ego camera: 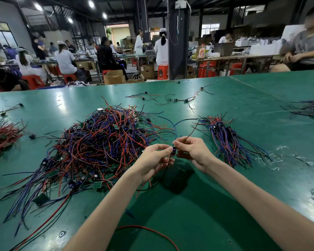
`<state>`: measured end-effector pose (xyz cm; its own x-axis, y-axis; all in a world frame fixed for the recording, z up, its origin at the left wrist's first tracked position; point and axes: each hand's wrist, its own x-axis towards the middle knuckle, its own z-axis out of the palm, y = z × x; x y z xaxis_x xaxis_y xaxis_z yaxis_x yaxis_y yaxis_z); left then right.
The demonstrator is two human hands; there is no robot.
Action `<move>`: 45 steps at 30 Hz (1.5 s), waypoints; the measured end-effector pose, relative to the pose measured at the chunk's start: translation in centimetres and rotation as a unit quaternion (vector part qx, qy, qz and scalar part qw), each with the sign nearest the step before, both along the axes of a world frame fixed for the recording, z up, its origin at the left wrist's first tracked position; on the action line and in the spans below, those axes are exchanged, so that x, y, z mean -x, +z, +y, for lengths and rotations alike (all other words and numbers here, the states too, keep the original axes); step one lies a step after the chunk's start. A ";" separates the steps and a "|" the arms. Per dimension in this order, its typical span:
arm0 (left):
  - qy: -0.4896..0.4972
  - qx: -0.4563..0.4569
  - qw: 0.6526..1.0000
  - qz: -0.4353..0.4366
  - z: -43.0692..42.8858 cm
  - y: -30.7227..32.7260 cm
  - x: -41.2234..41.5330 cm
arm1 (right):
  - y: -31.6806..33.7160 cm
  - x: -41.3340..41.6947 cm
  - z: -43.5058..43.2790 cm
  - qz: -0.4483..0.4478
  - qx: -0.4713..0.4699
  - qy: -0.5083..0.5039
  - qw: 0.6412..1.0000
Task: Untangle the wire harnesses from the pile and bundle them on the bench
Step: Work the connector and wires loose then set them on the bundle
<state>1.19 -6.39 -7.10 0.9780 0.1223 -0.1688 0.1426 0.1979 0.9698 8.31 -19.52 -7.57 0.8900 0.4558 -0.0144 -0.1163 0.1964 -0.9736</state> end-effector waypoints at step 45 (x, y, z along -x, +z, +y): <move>0.028 -0.116 0.990 -0.070 0.0 -0.3 0.1 | 0.2 -0.6 -0.8 0.074 0.032 0.092 0.992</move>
<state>1.08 -6.36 -7.42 0.9803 0.1974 0.0061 -0.0005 -0.0282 0.9996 8.95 -20.27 -7.36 0.7776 0.6045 -0.1730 -0.2871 0.0966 -0.9530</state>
